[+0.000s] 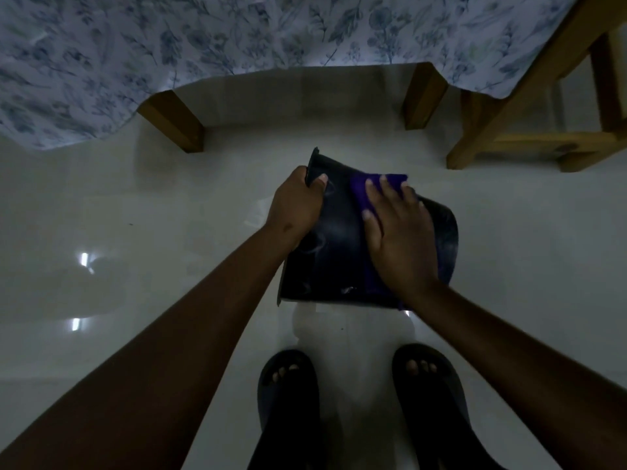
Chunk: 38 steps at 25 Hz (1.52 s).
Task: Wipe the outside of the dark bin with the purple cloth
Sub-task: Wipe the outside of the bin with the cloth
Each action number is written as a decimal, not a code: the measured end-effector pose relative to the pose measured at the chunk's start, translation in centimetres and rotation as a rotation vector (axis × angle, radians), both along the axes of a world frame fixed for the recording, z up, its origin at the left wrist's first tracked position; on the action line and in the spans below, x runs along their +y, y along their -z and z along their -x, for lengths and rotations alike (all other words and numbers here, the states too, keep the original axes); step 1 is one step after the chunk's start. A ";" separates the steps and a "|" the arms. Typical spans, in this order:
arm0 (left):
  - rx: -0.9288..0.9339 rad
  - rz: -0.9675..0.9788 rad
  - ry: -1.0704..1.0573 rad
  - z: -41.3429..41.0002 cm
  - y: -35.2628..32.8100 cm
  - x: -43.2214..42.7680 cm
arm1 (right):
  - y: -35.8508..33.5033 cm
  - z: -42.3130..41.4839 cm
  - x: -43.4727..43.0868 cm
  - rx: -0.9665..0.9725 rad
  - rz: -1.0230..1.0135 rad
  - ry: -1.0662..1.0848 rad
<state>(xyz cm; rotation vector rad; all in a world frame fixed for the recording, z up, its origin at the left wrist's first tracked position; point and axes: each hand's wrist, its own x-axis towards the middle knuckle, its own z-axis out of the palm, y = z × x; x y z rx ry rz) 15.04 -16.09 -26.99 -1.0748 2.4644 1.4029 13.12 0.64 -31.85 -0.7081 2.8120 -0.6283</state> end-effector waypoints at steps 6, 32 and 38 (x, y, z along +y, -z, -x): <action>-0.106 -0.029 -0.002 1.2 -0.4 0.0 | 0.5 -5.7 2.2 0.078 0.045 -0.079; 0.120 0.051 0.145 -2.0 0.8 -0.5 | 0.6 3.4 -0.4 -0.107 -0.013 0.083; 0.019 0.041 0.126 0.7 0.9 -0.9 | 1.0 -7.8 3.0 0.099 -0.079 -0.109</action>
